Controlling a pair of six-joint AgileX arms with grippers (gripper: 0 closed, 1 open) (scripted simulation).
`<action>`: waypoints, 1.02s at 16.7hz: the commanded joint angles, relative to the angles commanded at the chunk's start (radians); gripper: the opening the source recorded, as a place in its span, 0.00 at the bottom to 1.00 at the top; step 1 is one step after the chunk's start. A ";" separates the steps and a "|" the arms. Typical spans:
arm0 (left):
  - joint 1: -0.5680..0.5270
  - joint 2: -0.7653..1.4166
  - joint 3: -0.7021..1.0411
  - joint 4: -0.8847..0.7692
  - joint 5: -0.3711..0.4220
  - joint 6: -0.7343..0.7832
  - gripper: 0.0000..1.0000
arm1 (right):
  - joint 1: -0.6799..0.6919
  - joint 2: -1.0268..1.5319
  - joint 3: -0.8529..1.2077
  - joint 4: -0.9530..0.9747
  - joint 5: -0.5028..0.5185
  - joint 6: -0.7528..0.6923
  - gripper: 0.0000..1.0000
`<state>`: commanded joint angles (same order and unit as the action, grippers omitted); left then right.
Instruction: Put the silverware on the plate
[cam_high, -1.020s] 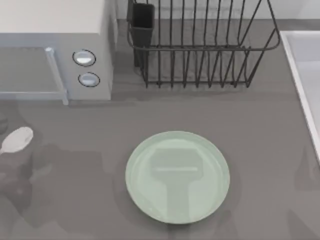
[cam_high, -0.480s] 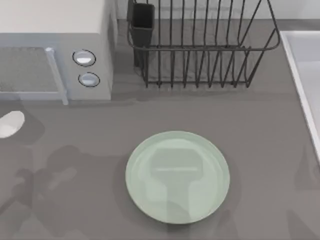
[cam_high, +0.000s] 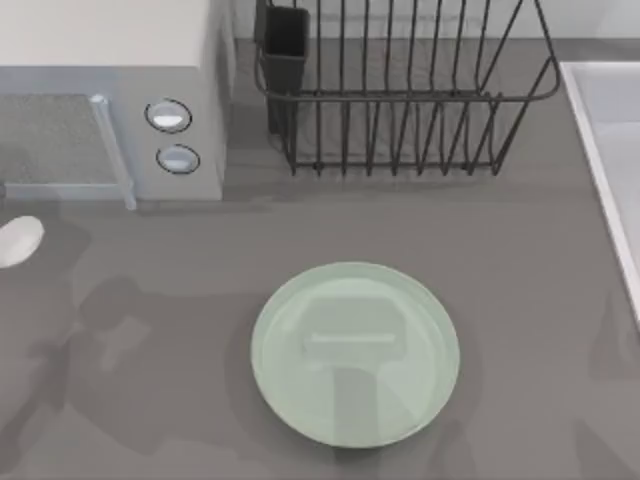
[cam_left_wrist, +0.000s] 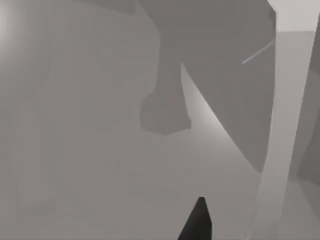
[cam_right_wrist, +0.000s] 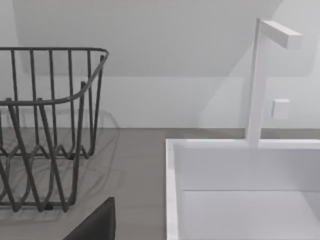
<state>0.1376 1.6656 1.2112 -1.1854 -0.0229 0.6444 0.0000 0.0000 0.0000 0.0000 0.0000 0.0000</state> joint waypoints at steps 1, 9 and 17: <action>-0.017 0.021 0.020 -0.018 -0.010 -0.079 0.00 | 0.000 0.000 0.000 0.000 0.000 0.000 1.00; -0.249 0.203 0.190 -0.153 -0.071 -1.000 0.00 | 0.000 0.000 0.000 0.000 0.000 0.000 1.00; -0.585 0.395 0.346 -0.172 -0.052 -2.071 0.00 | 0.000 0.000 0.000 0.000 0.000 0.000 1.00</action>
<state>-0.4479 2.0609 1.5575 -1.3574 -0.0752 -1.4270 0.0000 0.0000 0.0000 0.0000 0.0000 0.0000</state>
